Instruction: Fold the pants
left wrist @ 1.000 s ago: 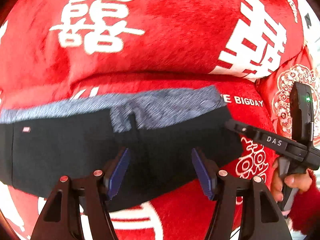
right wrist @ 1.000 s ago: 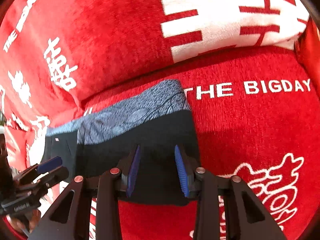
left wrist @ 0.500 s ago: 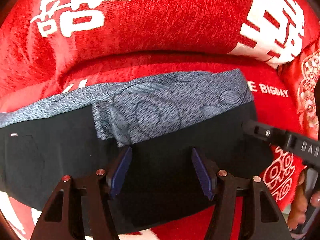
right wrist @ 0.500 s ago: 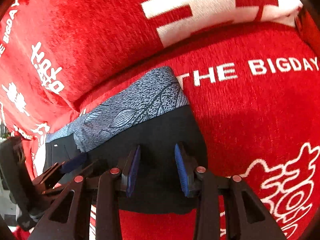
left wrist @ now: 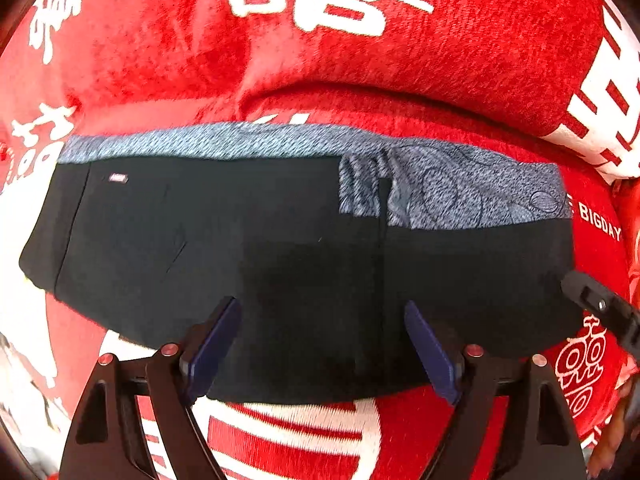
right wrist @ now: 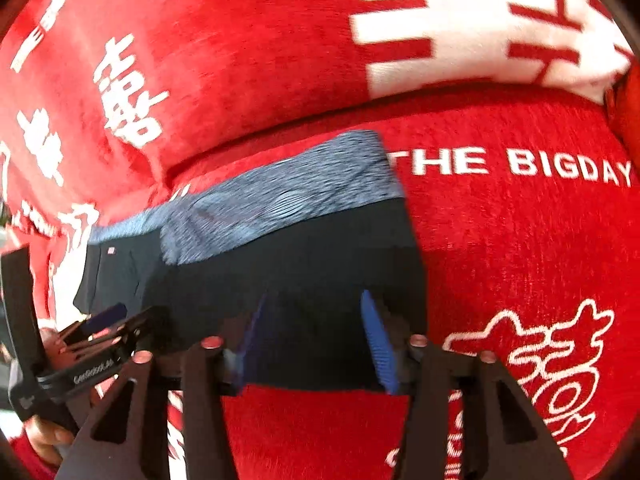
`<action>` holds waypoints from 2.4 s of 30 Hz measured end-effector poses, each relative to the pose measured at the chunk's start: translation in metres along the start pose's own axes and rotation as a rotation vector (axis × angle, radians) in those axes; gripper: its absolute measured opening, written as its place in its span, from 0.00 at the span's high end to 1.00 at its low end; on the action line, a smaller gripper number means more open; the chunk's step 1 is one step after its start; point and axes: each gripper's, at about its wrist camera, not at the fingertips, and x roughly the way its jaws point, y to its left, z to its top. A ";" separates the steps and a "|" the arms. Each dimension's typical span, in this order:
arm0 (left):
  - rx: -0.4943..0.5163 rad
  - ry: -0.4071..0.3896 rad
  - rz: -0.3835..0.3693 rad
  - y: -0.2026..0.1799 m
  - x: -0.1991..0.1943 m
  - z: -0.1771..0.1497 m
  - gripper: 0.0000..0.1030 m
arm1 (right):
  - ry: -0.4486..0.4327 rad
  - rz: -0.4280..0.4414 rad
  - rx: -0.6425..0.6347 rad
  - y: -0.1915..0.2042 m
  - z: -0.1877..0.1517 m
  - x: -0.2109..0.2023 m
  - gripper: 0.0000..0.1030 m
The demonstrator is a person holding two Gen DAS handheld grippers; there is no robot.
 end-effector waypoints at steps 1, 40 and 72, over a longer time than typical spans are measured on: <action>-0.005 0.002 0.005 0.005 -0.002 -0.004 0.18 | 0.009 -0.008 -0.027 0.008 -0.003 -0.001 0.39; -0.283 0.093 -0.030 0.225 -0.009 -0.083 0.18 | 0.247 -0.121 -0.290 0.218 -0.077 0.062 0.24; -0.622 -0.077 -0.353 0.380 0.033 -0.042 0.18 | 0.298 -0.121 -0.376 0.266 -0.072 0.146 0.12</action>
